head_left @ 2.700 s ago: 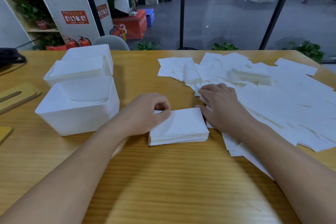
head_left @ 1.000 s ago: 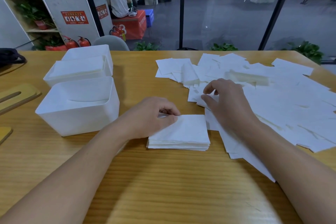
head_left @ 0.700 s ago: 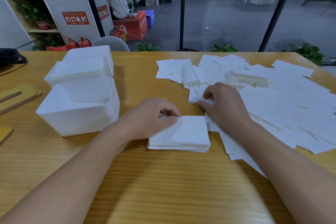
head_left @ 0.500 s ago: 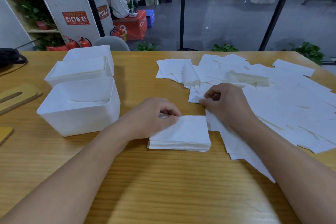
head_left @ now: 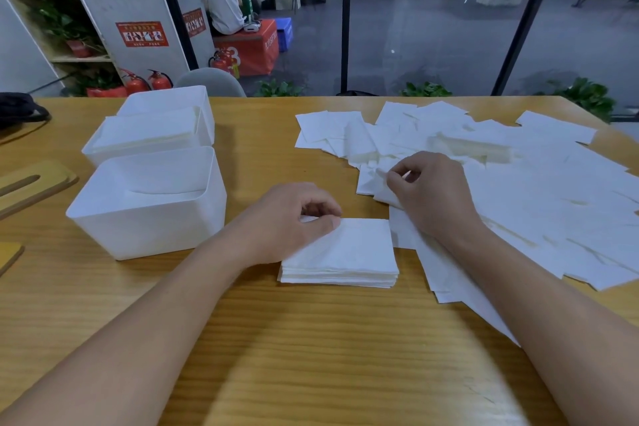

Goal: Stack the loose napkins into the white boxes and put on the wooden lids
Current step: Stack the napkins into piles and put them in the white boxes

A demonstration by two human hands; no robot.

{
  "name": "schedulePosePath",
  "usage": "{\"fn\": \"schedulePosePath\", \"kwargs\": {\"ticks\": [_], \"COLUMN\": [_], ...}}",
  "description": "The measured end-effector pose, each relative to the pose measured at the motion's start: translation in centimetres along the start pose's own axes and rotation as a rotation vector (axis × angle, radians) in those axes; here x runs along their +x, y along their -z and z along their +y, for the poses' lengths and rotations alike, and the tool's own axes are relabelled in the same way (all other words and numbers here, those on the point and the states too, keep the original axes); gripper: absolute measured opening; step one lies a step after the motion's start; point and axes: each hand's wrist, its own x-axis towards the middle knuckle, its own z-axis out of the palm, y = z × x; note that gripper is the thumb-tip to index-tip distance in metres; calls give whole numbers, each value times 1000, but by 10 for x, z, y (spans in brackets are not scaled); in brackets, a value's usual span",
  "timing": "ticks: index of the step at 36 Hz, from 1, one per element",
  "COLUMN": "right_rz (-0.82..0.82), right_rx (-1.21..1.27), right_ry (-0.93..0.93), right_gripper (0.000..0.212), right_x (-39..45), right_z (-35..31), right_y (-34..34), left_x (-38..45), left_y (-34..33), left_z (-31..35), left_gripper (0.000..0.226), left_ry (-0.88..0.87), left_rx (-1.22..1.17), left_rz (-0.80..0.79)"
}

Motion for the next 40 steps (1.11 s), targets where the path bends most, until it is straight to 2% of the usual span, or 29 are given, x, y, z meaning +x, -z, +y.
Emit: {"fn": "schedulePosePath", "kwargs": {"ticks": [3, 6, 9, 13, 18, 21, 25, 27, 31, 34, 38, 40], "right_rz": [3, -40, -137, -259, -324, -261, -195, -209, -270, -386, -516, -556], "right_rx": [75, 110, 156, 153, 145, 118, 14, 63, 248, 263, 137, 104], "right_ry": [108, 300, 467, 588, 531, 457, 355, 241, 134, 97, 103, 95], "right_gripper": [14, 9, 6, 11, 16, 25, 48, 42, 8, 7, 9, 10], "right_x": [-4, -14, -26, -37, -35, -31, -24, -21, -17, -17, -19, -21], "right_z": [-9, -21, -28, -31, -30, -28, -24, -24, -29, -32, -31, -28], "right_y": [2, -1, -5, -9, -2, 4, 8, 11, 24, 34, 35, 31], "left_x": [2, 3, 1, 1, -1, -2, -3, -3, -4, -6, -8, -8], "left_y": [1, 3, 3, 6, 10, 11, 13, 17, 28, 34, 34, 30], "left_z": [2, 6, 12, 10, 6, 5, 7, 8, 5, 3, 3, 3], "left_gripper": [25, 33, 43, 43, 34, 21, 19, 18, 15, 14, 18, 18], "left_ry": [17, 23, 50, 104, 90, 70, -4, -38, -5, 64, 122, 139], "left_rx": [-43, -252, -461, -523, -431, -392, -422, -447, -448, -345, -235, -187], "left_rz": [93, 143, 169, 220, 245, 326, 339, 342, 276, 156, -23, -50]}}
